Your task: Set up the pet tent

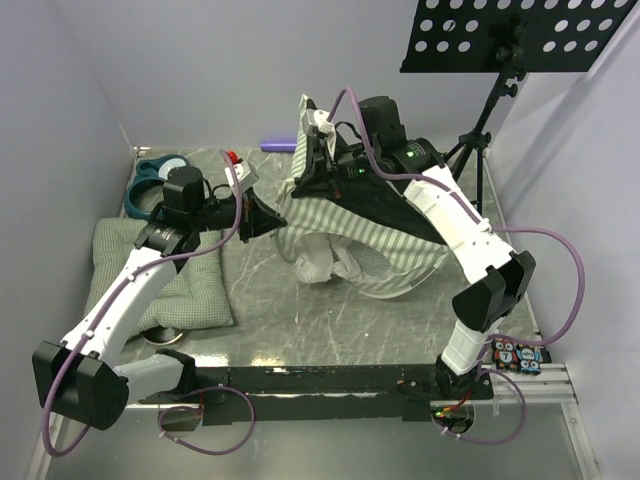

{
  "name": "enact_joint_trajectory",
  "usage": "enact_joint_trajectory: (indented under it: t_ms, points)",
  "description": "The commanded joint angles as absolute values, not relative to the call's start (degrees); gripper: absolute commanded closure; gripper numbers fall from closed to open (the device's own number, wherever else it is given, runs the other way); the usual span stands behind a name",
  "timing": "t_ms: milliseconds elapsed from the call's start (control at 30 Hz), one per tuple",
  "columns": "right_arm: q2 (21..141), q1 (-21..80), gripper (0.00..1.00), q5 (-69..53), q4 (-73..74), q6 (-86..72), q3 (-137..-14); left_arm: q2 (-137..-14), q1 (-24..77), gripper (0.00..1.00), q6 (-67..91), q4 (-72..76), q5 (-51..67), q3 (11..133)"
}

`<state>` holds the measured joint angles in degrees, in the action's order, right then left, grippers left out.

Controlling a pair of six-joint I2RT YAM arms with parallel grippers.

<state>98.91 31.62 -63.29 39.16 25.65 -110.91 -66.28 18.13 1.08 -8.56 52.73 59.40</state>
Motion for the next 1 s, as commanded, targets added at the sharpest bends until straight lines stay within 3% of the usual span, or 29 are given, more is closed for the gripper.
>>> enact_joint_trajectory:
  t_ms: [0, 367, 633, 967]
  points:
    - [99.3, 33.8, 0.93, -65.7, 47.3, 34.3, -116.0, -68.6, 19.0, 0.99, 1.7, -14.2, 50.7, 61.7]
    - [101.5, 36.6, 0.95, -62.0, 59.4, 47.6, -118.6, -70.8, 21.1, 0.99, -1.1, -16.8, 49.9, 64.5]
    - [104.2, 32.4, 0.97, -64.0, 57.7, 39.6, -121.3, -66.0, 21.5, 0.99, -7.2, -19.3, 49.2, 63.9]
    - [102.0, 34.7, 0.98, -65.0, 60.7, 44.8, -119.3, -71.2, 22.1, 0.99, -4.1, -20.8, 48.0, 67.5]
